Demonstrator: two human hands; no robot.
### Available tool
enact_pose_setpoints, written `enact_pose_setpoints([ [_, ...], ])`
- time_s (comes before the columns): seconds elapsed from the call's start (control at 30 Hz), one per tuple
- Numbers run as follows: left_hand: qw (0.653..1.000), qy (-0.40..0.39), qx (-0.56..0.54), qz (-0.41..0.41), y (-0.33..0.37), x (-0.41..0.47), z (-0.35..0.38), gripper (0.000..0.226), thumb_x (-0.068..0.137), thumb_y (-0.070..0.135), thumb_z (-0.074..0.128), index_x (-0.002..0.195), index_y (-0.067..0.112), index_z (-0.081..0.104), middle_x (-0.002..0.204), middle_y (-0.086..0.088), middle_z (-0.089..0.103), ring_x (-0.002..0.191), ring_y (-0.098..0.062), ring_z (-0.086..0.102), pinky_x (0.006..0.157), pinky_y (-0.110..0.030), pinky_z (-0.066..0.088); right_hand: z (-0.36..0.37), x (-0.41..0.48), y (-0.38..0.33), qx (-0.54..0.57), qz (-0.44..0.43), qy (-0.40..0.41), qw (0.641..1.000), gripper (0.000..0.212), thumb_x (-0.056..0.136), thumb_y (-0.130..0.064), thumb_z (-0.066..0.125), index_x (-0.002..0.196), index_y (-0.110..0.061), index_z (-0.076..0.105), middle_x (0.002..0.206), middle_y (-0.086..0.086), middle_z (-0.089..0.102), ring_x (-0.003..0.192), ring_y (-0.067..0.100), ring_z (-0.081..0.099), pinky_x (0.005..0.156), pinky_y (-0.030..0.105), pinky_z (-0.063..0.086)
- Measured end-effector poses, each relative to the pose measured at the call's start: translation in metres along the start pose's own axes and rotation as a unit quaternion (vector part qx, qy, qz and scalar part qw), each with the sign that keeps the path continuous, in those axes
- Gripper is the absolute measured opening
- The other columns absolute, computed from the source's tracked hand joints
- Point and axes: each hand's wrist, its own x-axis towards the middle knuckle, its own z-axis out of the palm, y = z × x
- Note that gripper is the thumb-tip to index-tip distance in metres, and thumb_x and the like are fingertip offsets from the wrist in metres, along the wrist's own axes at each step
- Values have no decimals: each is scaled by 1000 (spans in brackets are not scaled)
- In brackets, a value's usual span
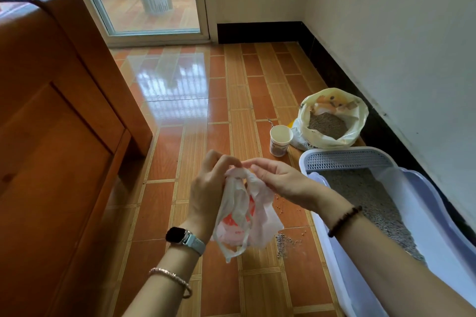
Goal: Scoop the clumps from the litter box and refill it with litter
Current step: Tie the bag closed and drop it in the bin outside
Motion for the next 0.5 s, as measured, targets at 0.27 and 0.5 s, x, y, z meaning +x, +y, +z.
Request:
enact_pose_setpoints([
  [0.27, 996, -18, -84, -6, 5, 2, 4, 13, 79, 23, 62, 84, 12, 60, 80, 2, 55, 67, -4, 49, 60, -5, 37, -2, 3, 4, -59, -21, -23, 998, 20, 92, 0, 60, 111, -5, 65, 97, 12, 65, 92, 15, 58, 78, 26, 48],
  [0.5, 986, -100, -134, -15, -9, 3, 4, 18, 77, 22, 70, 90, 10, 66, 85, 0, 63, 71, -7, 55, 64, -10, 43, 1, 3, -5, -278, -80, 137, 947, 3, 89, -9, 64, 91, -11, 63, 74, -3, 63, 59, 6, 55, 58, 23, 49],
])
